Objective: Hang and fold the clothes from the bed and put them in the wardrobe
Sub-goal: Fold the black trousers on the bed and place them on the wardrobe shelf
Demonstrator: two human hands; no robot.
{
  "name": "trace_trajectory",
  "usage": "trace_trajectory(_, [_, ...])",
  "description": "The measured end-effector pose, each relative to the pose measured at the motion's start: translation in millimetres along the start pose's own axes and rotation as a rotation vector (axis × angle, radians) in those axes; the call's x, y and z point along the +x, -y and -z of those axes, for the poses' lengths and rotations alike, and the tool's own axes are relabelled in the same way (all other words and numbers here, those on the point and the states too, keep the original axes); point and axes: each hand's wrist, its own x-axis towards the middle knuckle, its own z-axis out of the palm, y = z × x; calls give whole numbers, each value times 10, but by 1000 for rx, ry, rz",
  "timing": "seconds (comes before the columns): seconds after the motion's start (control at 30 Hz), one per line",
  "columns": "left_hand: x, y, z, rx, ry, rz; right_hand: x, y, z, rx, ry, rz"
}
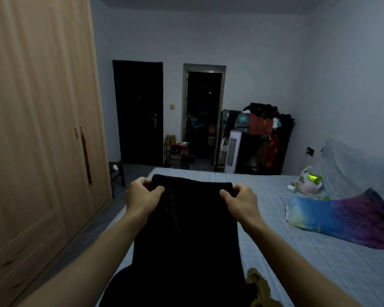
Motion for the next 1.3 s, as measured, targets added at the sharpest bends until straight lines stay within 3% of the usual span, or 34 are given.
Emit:
trace_trajectory(0.2, [-481,-96,-164,-61,74,-21,-371,94,-193,73,-1,107])
trace_trajectory(0.5, [-1074,-105,-415,-83,123,-191,-774,148,-410,112,-25,262])
trace_trajectory(0.67, [-1113,-57,-393,-187,249,-122,-881,81,-429,142,114,244])
trace_trajectory(0.8, [-1126,21,-393,-187,376,-40,-873,-80,-467,66,87,258])
trace_trajectory(0.87, [-1135,49,-339,-131,436,-85,-846,-149,-417,77,99,236])
trace_trajectory(0.93, [-1097,117,-233,-17,389,-225,-842,-200,-348,117,123,205])
trace_trajectory(1.0, [-1014,218,-97,120,220,-356,-845,-223,-273,156,132,201])
trace_trajectory(1.1, [-853,401,71,155,136,-331,-824,-211,-135,240,136,188])
trace_trajectory(1.2, [-687,446,141,171,338,-168,-793,-121,28,308,164,201])
trace_trajectory(1.3, [-563,369,107,152,494,-154,-806,18,195,397,221,232])
